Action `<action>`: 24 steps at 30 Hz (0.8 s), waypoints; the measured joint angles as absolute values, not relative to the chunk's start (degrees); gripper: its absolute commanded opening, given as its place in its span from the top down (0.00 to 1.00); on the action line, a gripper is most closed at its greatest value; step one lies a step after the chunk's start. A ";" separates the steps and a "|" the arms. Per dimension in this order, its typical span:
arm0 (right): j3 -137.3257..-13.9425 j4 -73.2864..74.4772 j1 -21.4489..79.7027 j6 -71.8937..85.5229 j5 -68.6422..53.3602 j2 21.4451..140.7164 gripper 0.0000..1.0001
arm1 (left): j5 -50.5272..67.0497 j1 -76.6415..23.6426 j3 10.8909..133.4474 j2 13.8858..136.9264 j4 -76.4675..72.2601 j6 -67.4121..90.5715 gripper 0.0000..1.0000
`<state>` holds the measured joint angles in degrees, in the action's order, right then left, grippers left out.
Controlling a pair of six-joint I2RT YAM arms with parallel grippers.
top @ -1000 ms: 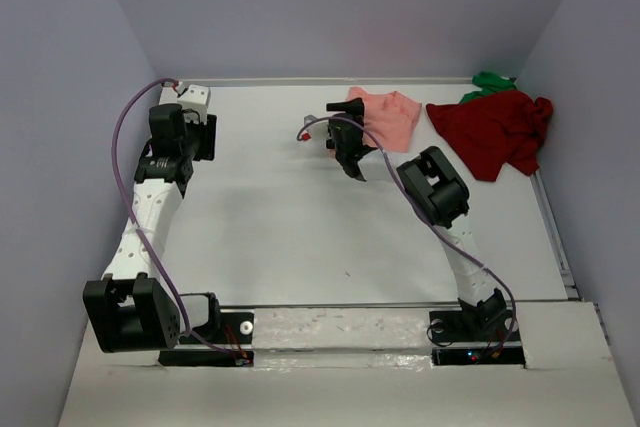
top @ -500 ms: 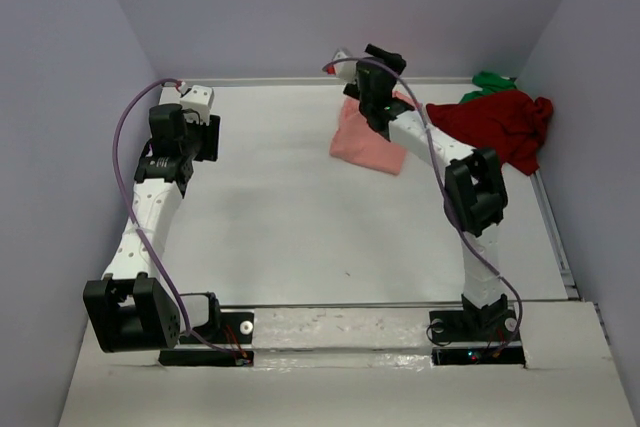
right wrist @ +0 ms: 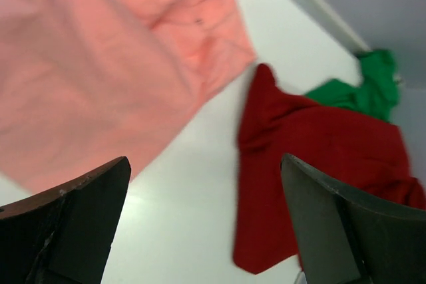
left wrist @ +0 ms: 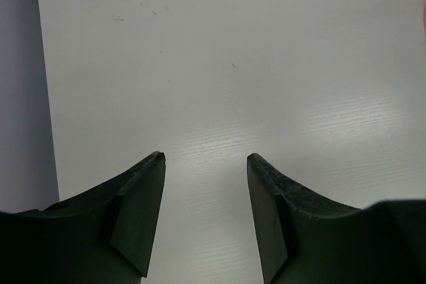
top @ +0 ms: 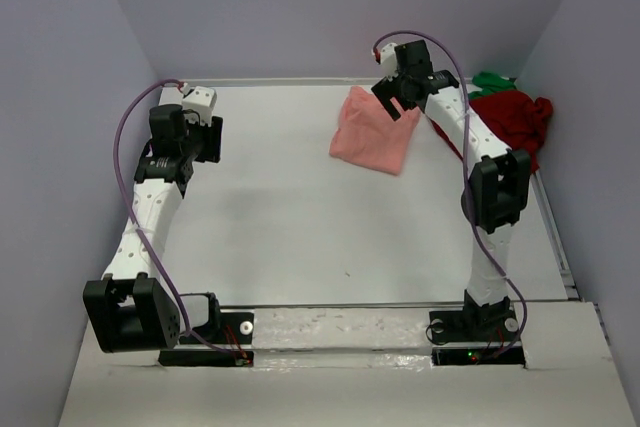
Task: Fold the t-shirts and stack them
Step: Fold the tshirt
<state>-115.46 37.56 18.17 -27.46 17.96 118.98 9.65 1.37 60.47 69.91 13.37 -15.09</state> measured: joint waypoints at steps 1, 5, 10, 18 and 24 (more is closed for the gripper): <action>-115.63 40.42 18.46 -25.87 14.79 118.98 0.01 | 9.85 1.37 60.47 69.97 13.39 -15.09 0.37; -116.11 47.48 18.94 -23.07 7.25 118.98 0.01 | 10.55 1.37 60.58 70.48 13.54 -15.07 0.37; -116.14 51.03 19.07 -22.44 1.30 119.20 0.01 | 11.07 1.37 60.62 70.98 13.69 -15.09 0.37; -125.97 53.30 19.07 -21.67 -2.76 130.54 0.00 | 11.22 1.37 60.60 70.98 13.80 -15.11 0.37; -135.28 53.56 18.81 -20.08 -3.03 139.98 0.00 | 11.20 1.37 60.62 72.03 13.76 -15.16 0.36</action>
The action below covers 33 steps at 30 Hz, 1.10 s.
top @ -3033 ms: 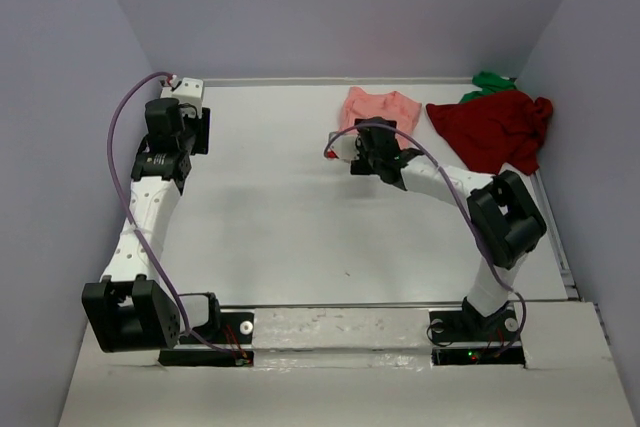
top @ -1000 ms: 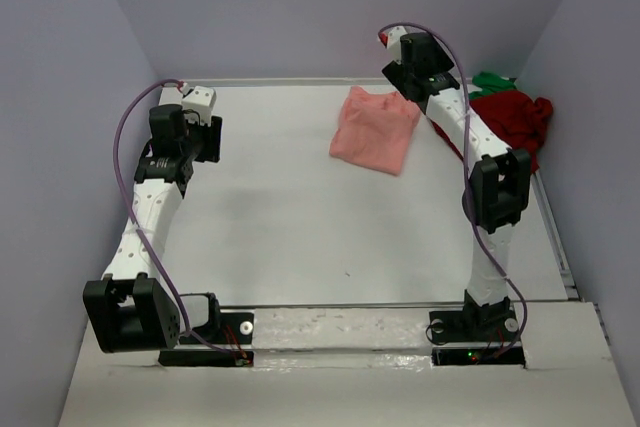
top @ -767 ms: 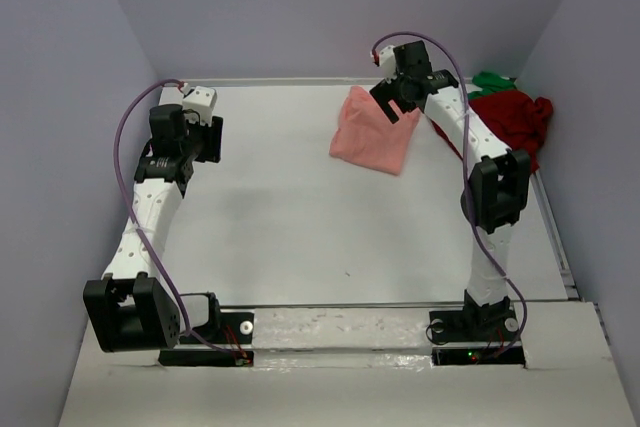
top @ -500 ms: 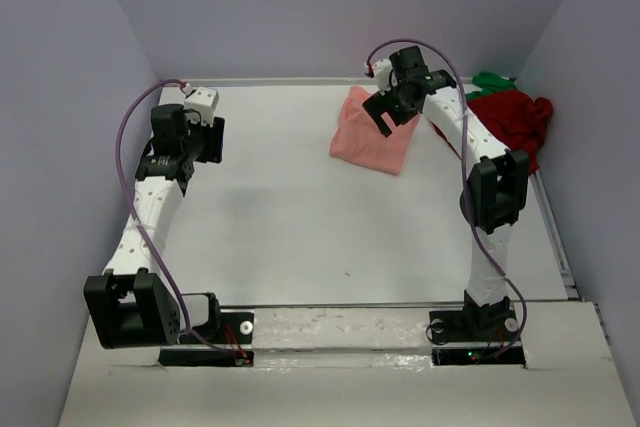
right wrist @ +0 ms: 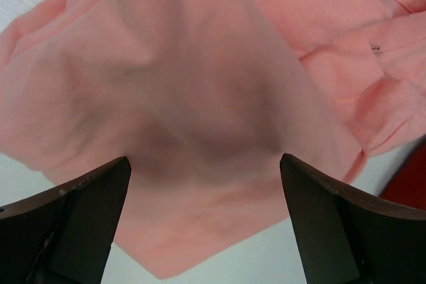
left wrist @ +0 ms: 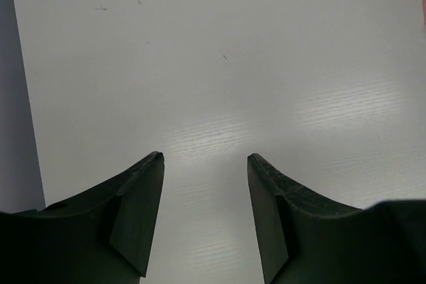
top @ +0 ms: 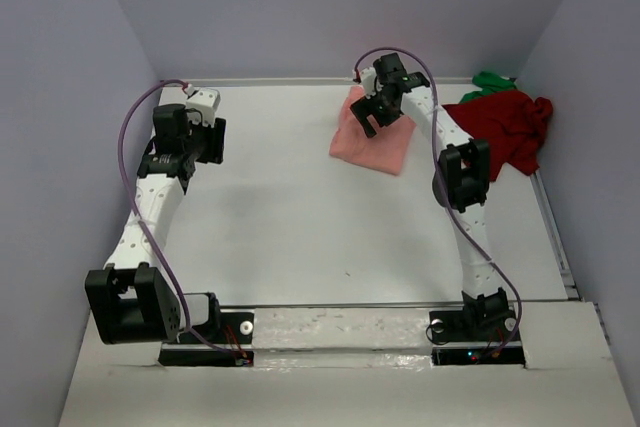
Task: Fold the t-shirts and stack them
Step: Fold the tshirt
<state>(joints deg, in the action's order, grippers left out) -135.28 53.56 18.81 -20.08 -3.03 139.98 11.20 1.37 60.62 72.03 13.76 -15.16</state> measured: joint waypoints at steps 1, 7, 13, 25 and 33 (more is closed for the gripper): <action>-136.03 53.56 18.81 -19.90 -3.03 140.79 0.01 | 11.20 1.37 60.62 72.42 13.74 -15.16 0.36; -136.99 53.43 18.15 -17.72 -5.67 142.82 0.03 | 11.16 1.37 60.62 74.43 13.96 -15.38 0.36; -136.97 54.17 16.82 -15.86 -11.68 144.07 0.14 | 11.16 1.37 60.60 74.78 14.02 -15.38 0.36; -132.07 54.22 15.70 -14.59 -15.92 143.28 0.30 | 11.18 1.37 60.60 74.74 13.98 -15.79 0.36; -131.39 55.24 15.73 -15.20 -16.32 142.69 0.24 | 11.60 1.34 60.60 74.74 14.00 -15.84 0.36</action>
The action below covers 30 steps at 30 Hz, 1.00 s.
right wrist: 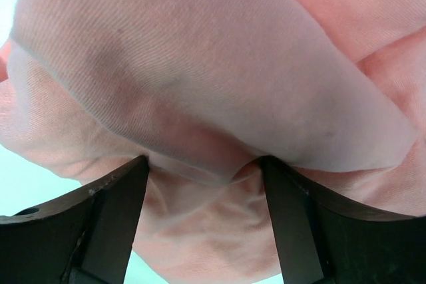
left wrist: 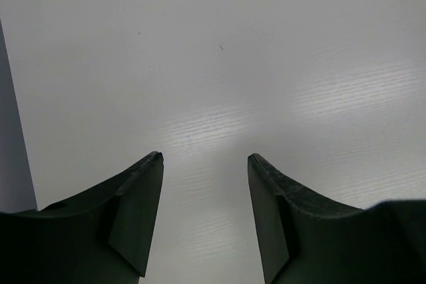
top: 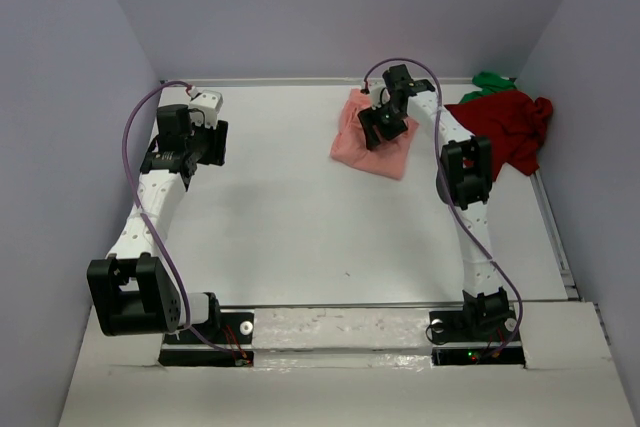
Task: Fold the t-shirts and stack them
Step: Fold the tshirt
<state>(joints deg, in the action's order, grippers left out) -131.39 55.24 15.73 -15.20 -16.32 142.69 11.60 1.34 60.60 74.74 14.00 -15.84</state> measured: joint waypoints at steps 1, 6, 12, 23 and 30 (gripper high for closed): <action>-131.39 55.59 15.73 -15.62 -16.47 142.67 0.24 | 11.64 1.34 60.60 74.74 14.00 -15.84 0.36; -131.39 57.52 15.92 -18.28 -16.49 142.69 0.22 | 11.81 1.34 60.45 74.17 14.00 -15.99 0.33; -127.52 58.15 18.04 -23.31 -13.89 140.64 0.21 | 11.79 1.37 59.96 72.18 13.72 -16.21 0.32; -118.96 62.85 28.10 -32.82 -9.37 135.66 0.20 | 11.75 1.37 58.46 70.70 13.43 -16.71 0.30; -118.61 66.74 30.96 -33.67 -11.81 135.09 0.19 | 11.81 1.37 58.46 70.70 13.47 -16.86 0.30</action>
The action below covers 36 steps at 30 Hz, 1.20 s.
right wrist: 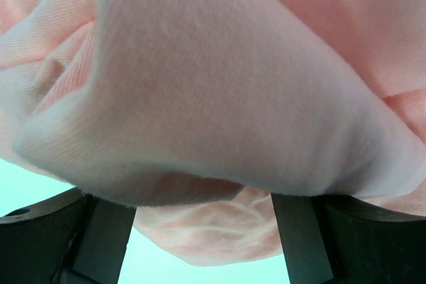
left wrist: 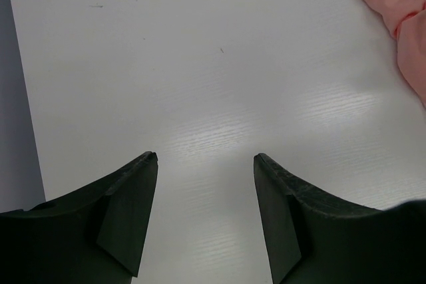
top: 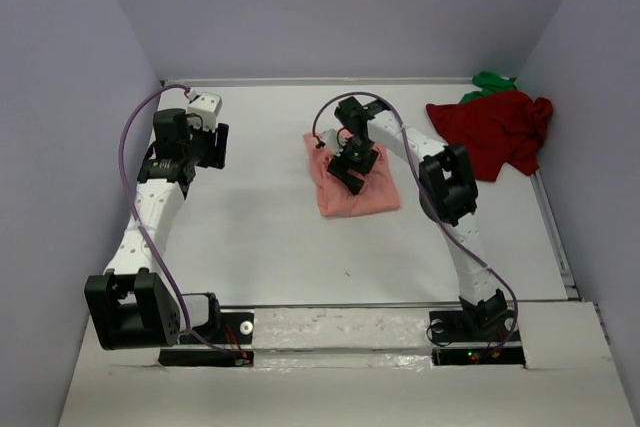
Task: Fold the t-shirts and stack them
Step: Fold the tshirt
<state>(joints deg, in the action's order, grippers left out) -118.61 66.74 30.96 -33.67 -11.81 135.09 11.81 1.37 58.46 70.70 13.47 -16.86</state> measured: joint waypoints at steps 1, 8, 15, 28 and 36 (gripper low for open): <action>-118.61 67.13 31.20 -33.69 -11.97 135.02 0.18 | 11.81 1.37 58.46 70.70 13.47 -16.86 0.30; -120.46 70.15 31.20 -34.11 -12.12 134.41 0.15 | 11.81 1.37 58.46 70.70 13.47 -16.91 0.30; -126.19 71.31 30.55 -34.63 -10.79 129.25 0.13 | 12.51 1.34 58.48 70.70 13.52 -16.86 0.30; -104.31 74.19 34.48 -35.48 -17.28 102.43 0.23 | 15.14 1.91 59.79 76.20 13.96 -15.27 0.32; -92.44 71.61 38.63 -34.44 -13.98 102.87 0.26 | 23.49 2.35 61.23 80.99 14.94 -12.69 0.32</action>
<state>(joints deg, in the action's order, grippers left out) -92.44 71.61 38.63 -34.44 -13.98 102.87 23.49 2.35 61.23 80.99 14.94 -12.69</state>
